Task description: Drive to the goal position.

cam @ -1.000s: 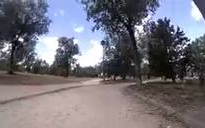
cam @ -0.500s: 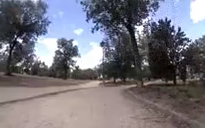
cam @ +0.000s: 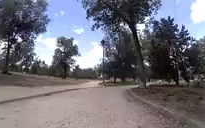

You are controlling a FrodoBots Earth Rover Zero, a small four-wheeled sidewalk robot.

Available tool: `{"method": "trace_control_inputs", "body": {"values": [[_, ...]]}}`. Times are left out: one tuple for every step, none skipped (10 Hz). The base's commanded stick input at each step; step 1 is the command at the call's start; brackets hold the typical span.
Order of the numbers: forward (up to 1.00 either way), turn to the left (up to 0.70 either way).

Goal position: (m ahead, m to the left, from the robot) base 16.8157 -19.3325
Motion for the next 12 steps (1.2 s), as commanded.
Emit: {"method": "trace_control_inputs", "body": {"values": [[0.85,0.0],[0.85,0.0],[0.85,0.0],[0.85,0.0],[0.89,0.0],[0.94,0.0],[0.99,0.0],[1.0,0.0],[1.0,0.0],[1.0,0.0],[1.0,0.0],[1.0,0.0]]}}
